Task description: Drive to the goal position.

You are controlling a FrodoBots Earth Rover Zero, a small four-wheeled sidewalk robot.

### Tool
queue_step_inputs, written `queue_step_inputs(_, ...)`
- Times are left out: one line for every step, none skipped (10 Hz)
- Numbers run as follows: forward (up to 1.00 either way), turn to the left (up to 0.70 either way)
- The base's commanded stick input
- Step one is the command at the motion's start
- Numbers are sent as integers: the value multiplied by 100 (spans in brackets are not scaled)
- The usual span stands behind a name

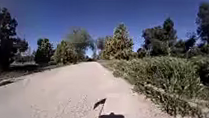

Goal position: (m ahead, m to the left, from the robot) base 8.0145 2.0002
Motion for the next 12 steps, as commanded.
queue_step_inputs(100,4)
queue_step_inputs(100,4)
queue_step_inputs(100,4)
queue_step_inputs(100,4)
queue_step_inputs(100,4)
queue_step_inputs(100,4)
queue_step_inputs(100,4)
queue_step_inputs(100,4)
queue_step_inputs(100,31)
queue_step_inputs(100,44)
queue_step_inputs(100,44)
queue_step_inputs(100,44)
